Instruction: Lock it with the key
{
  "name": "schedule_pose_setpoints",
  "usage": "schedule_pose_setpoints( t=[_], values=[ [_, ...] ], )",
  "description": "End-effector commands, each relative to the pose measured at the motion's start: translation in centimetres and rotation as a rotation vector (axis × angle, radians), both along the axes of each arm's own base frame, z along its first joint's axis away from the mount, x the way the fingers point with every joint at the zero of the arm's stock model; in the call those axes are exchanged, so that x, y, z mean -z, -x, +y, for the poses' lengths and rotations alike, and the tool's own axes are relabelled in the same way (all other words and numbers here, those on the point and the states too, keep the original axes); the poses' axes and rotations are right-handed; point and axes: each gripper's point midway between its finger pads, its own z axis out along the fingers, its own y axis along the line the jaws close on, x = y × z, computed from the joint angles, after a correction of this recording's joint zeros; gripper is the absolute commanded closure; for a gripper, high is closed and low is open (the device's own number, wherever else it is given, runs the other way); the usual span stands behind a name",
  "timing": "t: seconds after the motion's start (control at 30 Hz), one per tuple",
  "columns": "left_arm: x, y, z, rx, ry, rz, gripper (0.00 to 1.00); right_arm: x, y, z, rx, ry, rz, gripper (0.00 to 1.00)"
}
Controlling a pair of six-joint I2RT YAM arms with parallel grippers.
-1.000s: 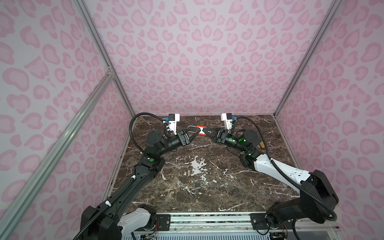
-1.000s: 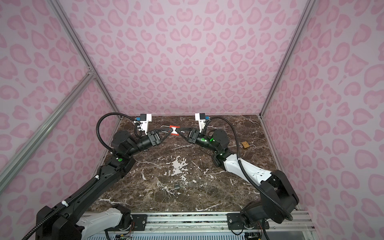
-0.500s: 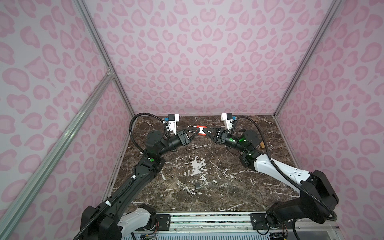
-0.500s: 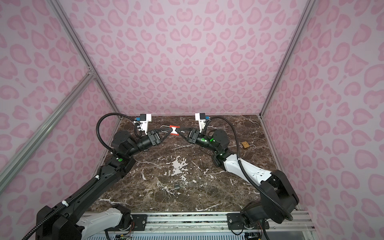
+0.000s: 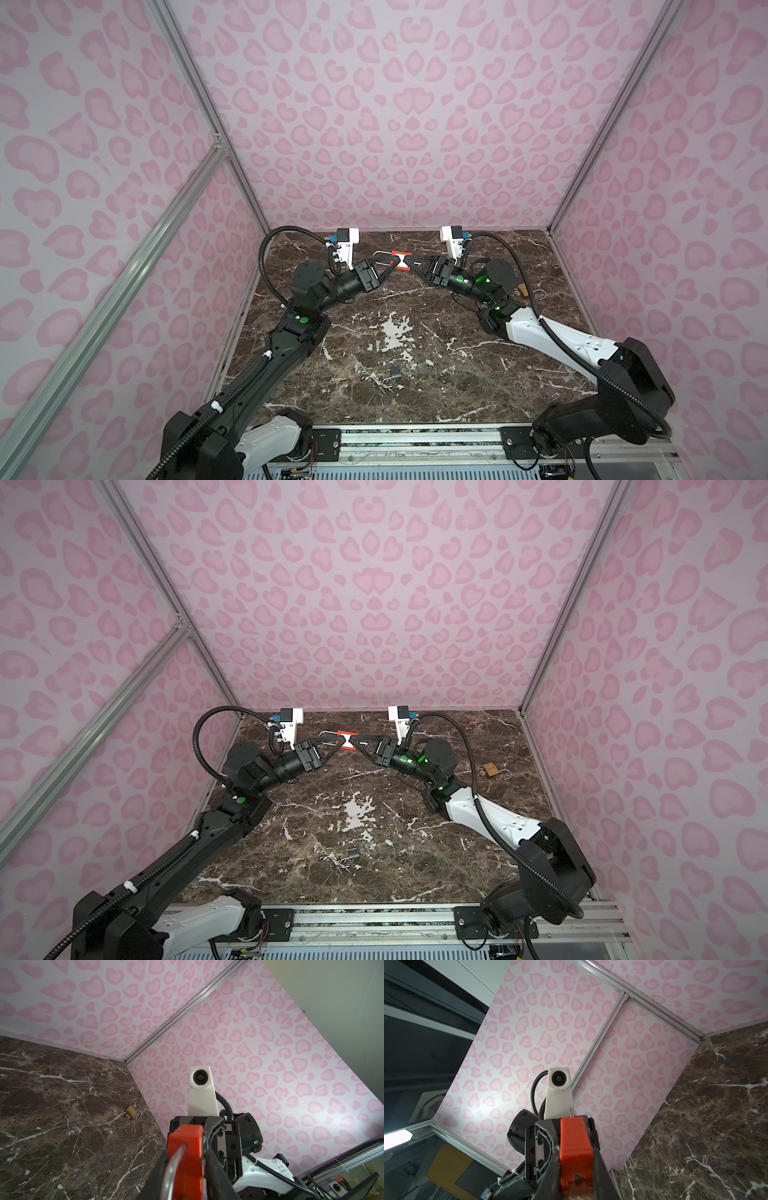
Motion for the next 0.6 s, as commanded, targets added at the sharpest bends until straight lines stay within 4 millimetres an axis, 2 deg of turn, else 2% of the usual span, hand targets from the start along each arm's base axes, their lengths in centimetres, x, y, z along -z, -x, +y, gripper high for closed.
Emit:
schedule_pose_setpoints(
  t=[0.0,0.07,0.23,0.33,0.57],
  values=[
    [-1.3,0.3,0.1,0.001,0.022,-0.057,0.78,-0.8,0.3,0.0,-0.007,-0.021,-0.031,0.82],
    [-1.3,0.3,0.1,-0.002,0.021,-0.056,0.83,-0.7,0.3,0.0,-0.007,-0.019,-0.031,0.78],
    [-1.5,0.3,0.3,-0.007,0.027,-0.061,0.89,-0.5,0.2,-0.3,0.003,-0.012,-0.031,0.49],
    [-1.7,0.4,0.3,-0.007,0.031,-0.067,0.9,-0.4,0.0,-0.9,0.016,-0.011,-0.027,0.43],
    [-1.9,0.4,0.3,-0.008,0.034,-0.069,0.9,0.4,-0.4,-1.9,0.04,-0.002,-0.012,0.41]
  ],
)
